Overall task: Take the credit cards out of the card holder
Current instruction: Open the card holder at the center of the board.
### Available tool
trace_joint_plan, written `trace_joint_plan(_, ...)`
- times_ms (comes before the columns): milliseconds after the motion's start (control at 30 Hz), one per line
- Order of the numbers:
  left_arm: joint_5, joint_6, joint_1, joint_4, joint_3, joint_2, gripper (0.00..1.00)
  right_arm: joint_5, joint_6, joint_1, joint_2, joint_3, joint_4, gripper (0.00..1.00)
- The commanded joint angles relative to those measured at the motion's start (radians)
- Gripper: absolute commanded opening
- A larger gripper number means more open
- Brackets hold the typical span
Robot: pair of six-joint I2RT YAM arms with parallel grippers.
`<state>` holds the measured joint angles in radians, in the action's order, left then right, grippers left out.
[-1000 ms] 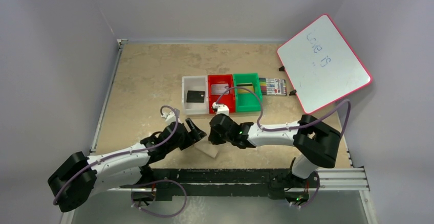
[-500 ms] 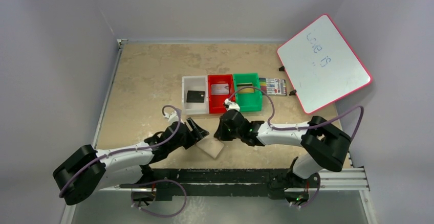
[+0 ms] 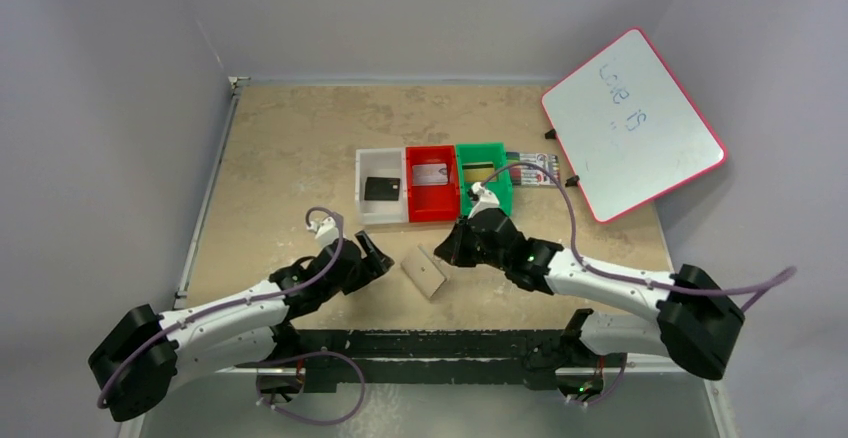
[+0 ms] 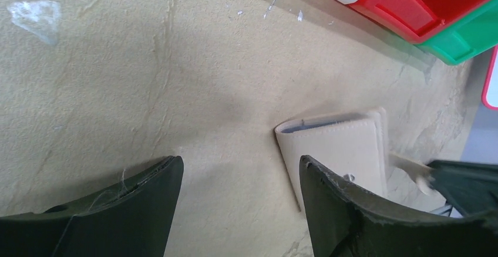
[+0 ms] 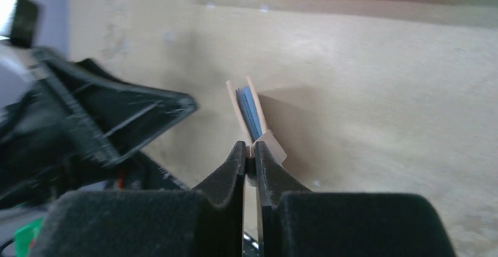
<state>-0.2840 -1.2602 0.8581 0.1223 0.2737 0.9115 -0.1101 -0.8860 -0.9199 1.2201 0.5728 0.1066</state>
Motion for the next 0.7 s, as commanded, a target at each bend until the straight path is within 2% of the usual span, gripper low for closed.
trace_joint_plan(0, -0.030, 0.018, 0.002, 0.032, 0.032, -0.018, 0.73, 0.140, 0.035, -0.001, -0.100, -0.018, 0.185, 0.08)
trace_joint_plan(167, -0.022, 0.007, 0.002, -0.001, 0.033, -0.038, 0.74, 0.214, 0.081, -0.002, -0.077, 0.004, 0.248, 0.09)
trace_joint_plan(333, -0.045, -0.017, 0.002, 0.016, 0.025, -0.069, 0.74, 0.198, 0.016, -0.001, -0.065, -0.016, 0.214, 0.08)
trace_joint_plan(533, -0.069, -0.006, 0.002, 0.067, 0.039, -0.085, 0.74, 0.231, 0.012, -0.002, -0.098, -0.006, 0.224, 0.09)
trace_joint_plan(667, -0.020, 0.037, 0.002, 0.003, 0.054, -0.101, 0.73, 0.187, -0.066, -0.001, -0.106, -0.018, 0.193, 0.09)
